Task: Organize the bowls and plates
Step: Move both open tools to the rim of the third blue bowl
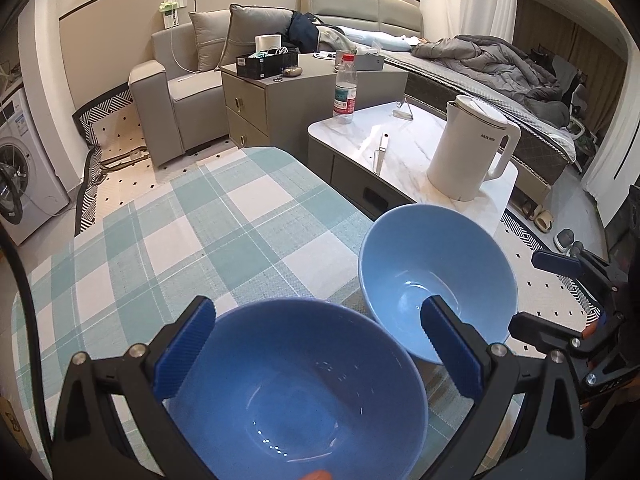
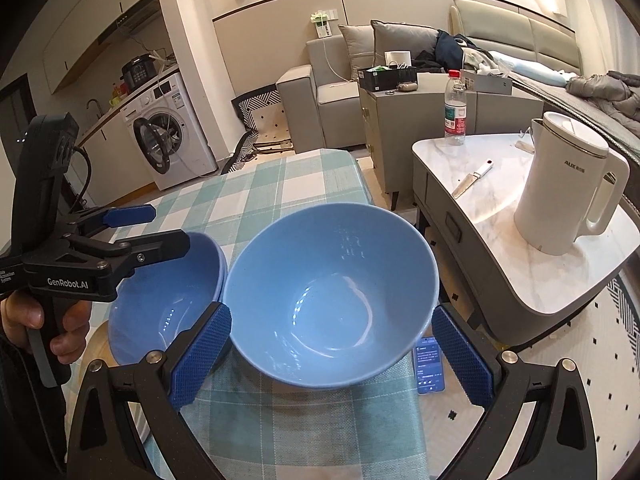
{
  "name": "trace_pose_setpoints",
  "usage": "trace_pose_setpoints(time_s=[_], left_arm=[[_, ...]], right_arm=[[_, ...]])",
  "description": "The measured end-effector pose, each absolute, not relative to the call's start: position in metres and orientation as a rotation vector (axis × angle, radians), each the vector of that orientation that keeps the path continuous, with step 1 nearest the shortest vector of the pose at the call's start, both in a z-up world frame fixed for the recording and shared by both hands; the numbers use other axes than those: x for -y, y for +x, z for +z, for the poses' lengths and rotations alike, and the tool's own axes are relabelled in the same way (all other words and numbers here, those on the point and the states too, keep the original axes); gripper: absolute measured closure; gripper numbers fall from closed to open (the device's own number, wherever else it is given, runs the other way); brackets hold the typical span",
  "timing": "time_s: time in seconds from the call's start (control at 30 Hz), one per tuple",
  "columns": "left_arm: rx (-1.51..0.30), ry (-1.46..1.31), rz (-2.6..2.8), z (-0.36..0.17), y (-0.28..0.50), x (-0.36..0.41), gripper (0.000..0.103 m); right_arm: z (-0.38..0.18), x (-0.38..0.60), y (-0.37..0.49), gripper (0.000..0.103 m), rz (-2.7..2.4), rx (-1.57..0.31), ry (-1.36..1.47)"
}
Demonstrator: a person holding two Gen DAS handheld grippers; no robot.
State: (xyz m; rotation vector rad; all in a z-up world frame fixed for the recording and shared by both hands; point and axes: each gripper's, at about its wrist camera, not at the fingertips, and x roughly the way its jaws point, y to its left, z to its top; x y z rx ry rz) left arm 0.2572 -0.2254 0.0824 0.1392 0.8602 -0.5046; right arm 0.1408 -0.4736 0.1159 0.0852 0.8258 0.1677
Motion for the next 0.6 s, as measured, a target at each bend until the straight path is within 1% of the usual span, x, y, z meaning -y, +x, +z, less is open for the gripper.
trace_pose_setpoints(time_s=[0.37, 0.6], left_arm=[[-0.874, 0.14, -0.541, 0.078, 0.263, 0.24, 0.0], [-0.9, 0.136, -0.575, 0.073, 0.268, 0.249, 0.003]], right_arm=[[0.107, 0.482, 0.141, 0.001, 0.156, -0.842, 0.103], [0.101, 0.488, 0.143, 0.001, 0.147, -0.853, 0.114]])
